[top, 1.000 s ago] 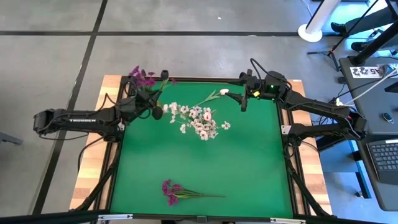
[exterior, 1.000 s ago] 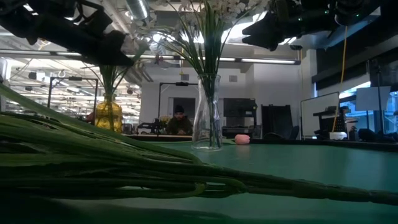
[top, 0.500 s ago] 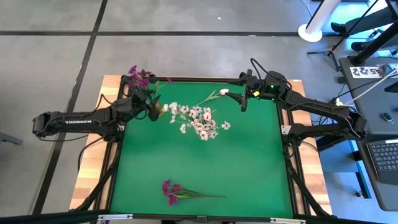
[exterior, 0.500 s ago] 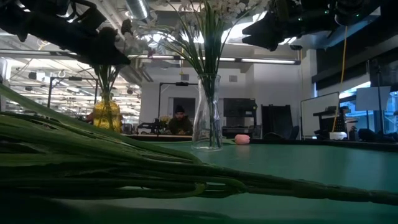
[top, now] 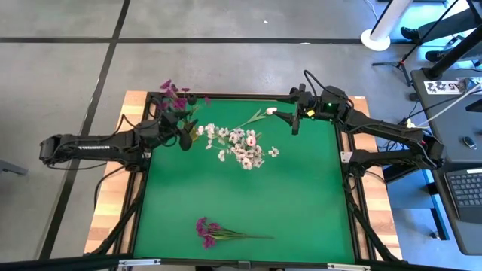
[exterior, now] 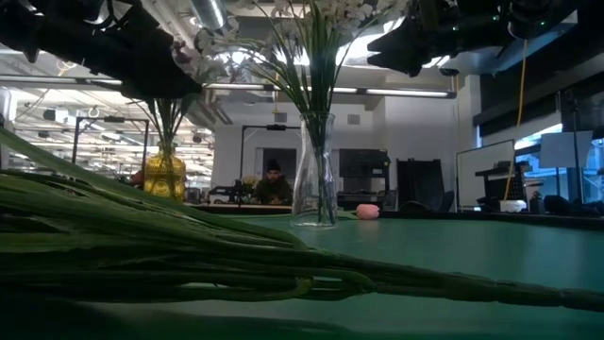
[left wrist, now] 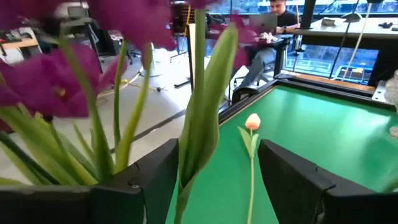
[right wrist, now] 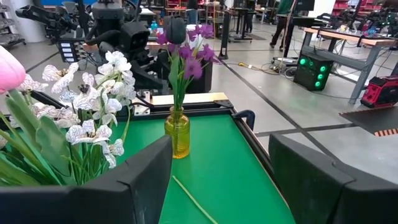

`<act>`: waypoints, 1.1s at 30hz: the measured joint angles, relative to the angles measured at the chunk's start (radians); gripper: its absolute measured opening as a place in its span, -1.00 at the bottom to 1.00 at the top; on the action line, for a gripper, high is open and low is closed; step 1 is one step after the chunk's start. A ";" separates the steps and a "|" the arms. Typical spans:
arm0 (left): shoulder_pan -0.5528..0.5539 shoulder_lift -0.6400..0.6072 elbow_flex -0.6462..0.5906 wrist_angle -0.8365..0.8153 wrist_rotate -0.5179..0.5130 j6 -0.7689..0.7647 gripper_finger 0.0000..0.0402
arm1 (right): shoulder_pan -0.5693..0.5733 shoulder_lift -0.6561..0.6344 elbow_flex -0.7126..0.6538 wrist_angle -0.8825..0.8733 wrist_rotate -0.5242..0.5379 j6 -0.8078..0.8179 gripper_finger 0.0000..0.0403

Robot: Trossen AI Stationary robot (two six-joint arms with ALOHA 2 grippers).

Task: Sort flowers into vase by color
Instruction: Put the black flower into the yellow vase, then put the pink flower into the transparent vase

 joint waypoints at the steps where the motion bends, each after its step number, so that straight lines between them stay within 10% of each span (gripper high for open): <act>1: -0.005 0.000 0.000 -0.006 0.000 -0.006 0.09 | 0.000 0.000 0.000 0.000 0.000 0.000 0.31; 15: -0.073 0.002 0.265 -0.563 -0.033 -0.135 0.13 | 0.000 0.000 0.000 0.000 0.000 0.000 0.31; 33: -0.182 -0.008 0.324 -0.820 -0.016 -0.318 0.13 | 0.000 0.000 0.000 -0.010 0.000 0.000 0.31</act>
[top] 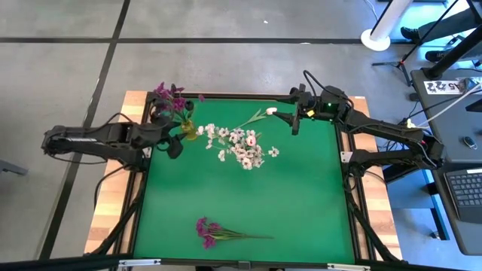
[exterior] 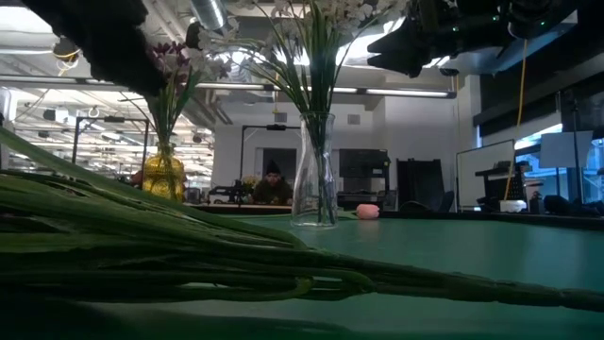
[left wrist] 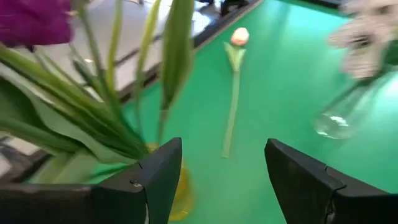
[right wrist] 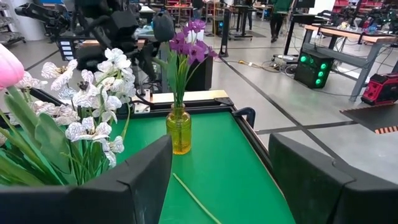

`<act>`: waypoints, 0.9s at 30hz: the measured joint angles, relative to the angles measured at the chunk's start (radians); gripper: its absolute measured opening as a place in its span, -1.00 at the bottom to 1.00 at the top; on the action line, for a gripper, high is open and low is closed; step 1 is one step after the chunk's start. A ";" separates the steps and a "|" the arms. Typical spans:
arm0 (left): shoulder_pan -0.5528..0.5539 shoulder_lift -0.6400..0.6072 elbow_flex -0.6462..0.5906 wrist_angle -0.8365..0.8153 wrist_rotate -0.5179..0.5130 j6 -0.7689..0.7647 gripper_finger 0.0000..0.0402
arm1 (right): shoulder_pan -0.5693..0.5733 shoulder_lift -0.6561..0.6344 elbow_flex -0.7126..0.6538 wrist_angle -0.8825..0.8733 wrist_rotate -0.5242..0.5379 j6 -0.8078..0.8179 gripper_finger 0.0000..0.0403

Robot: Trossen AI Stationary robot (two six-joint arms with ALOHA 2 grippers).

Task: Sort flowers into vase by color
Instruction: Put the pink flower into the transparent vase

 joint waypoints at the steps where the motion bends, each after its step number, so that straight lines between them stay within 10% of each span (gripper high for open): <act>1: -0.013 0.000 0.011 -0.011 0.012 -0.017 0.13 | 0.000 0.000 0.000 0.000 0.000 0.000 0.31; 13: -0.217 0.004 0.022 -0.053 0.132 -0.221 0.13 | 0.000 0.000 0.001 -0.034 0.018 -0.003 0.31; 27: -0.405 0.019 -0.034 0.042 -0.032 -0.306 0.11 | -0.021 0.180 0.002 -0.277 0.174 -0.191 0.31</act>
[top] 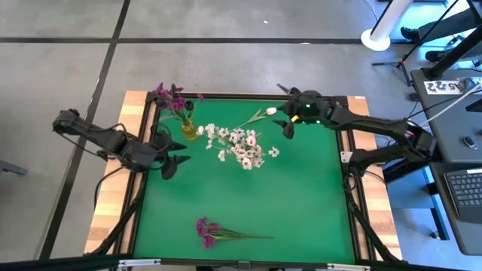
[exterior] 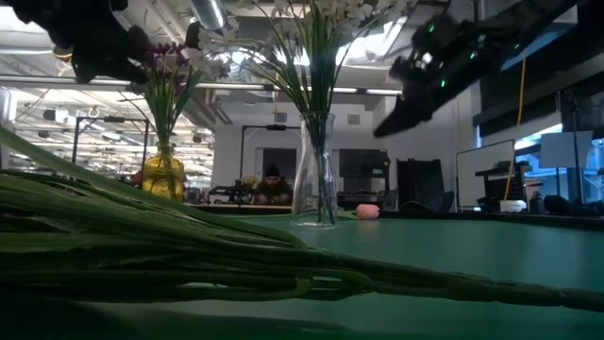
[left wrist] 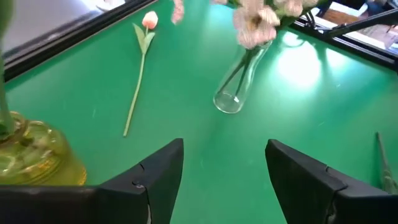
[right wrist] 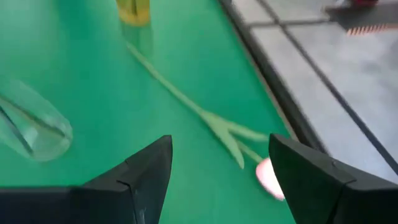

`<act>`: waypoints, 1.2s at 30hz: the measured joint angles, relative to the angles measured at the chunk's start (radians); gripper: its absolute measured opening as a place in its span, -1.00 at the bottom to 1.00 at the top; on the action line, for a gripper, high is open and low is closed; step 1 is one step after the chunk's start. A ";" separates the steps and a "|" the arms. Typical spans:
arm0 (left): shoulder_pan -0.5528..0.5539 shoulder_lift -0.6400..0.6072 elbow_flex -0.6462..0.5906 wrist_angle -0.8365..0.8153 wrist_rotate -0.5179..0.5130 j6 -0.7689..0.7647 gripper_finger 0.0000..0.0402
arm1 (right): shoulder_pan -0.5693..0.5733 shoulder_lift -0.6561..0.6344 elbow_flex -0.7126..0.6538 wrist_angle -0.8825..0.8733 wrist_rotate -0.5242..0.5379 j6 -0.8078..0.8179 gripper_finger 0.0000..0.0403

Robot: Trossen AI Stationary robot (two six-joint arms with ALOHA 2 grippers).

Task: Sort flowers into vase by color
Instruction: Put the pink flower into the transparent vase

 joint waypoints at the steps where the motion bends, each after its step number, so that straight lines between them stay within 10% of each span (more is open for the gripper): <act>1: -0.017 0.000 -0.021 0.026 -0.020 0.000 0.09 | -0.007 0.025 0.000 -0.002 0.000 -0.022 0.31; 17: -0.202 0.002 -0.224 0.366 -0.273 -0.048 -0.08 | -0.101 0.341 0.145 0.005 0.008 -0.187 0.31; 36: -0.205 0.003 -0.225 0.389 -0.279 -0.077 -0.08 | -0.071 0.636 0.342 -0.085 0.039 -0.364 0.31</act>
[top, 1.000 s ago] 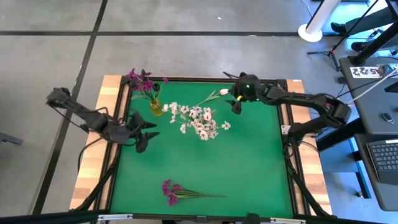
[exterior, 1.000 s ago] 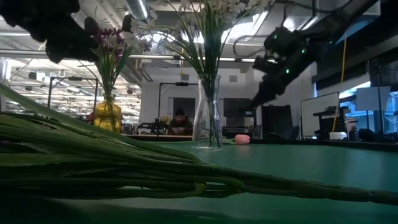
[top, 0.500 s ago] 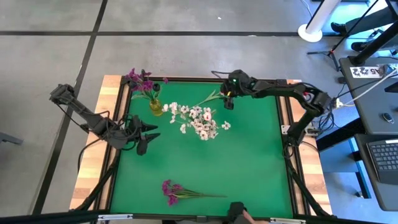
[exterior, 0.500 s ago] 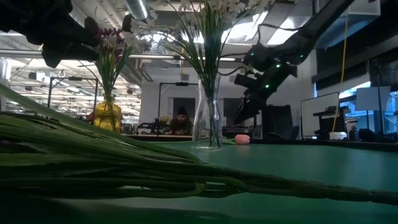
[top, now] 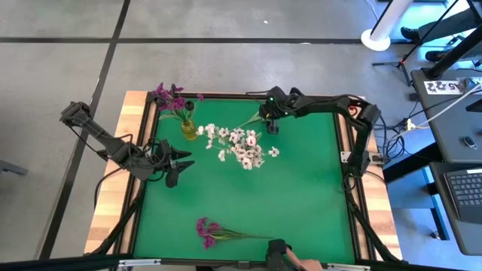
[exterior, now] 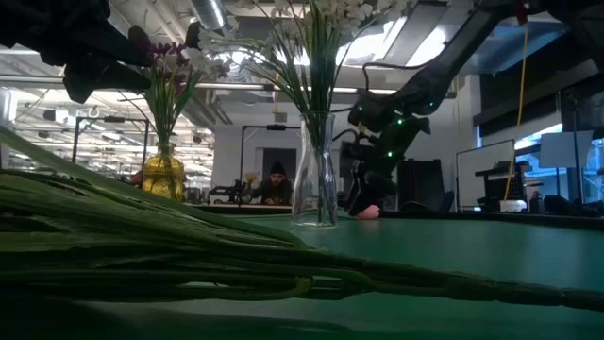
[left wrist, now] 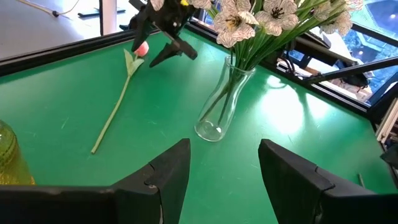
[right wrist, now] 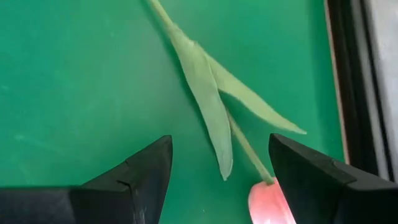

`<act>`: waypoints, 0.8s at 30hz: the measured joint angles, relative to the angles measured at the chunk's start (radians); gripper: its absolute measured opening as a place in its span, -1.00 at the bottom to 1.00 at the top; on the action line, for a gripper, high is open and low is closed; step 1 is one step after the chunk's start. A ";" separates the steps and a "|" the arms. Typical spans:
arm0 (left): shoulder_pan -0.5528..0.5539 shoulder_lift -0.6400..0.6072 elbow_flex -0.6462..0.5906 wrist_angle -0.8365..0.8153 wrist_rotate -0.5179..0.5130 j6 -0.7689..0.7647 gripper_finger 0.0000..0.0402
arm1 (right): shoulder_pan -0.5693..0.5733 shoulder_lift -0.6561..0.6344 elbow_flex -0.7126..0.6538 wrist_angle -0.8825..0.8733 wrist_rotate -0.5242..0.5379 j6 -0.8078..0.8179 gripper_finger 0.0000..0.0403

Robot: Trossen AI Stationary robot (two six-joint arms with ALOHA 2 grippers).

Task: Sort flowers into vase by color
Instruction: Put the pink flower into the transparent vase

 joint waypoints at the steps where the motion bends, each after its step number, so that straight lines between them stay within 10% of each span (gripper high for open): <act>1: 0.000 0.000 0.000 0.000 0.000 0.000 -0.08 | 0.000 0.008 0.000 0.002 0.006 -0.002 0.31; 10: 0.000 0.000 0.000 0.006 0.001 -0.001 -0.08 | 0.000 0.026 0.002 0.005 0.022 -0.020 0.22; 24: 0.000 0.000 0.000 0.015 0.001 -0.001 -0.08 | 0.001 0.026 0.002 -0.042 0.054 -0.020 -0.68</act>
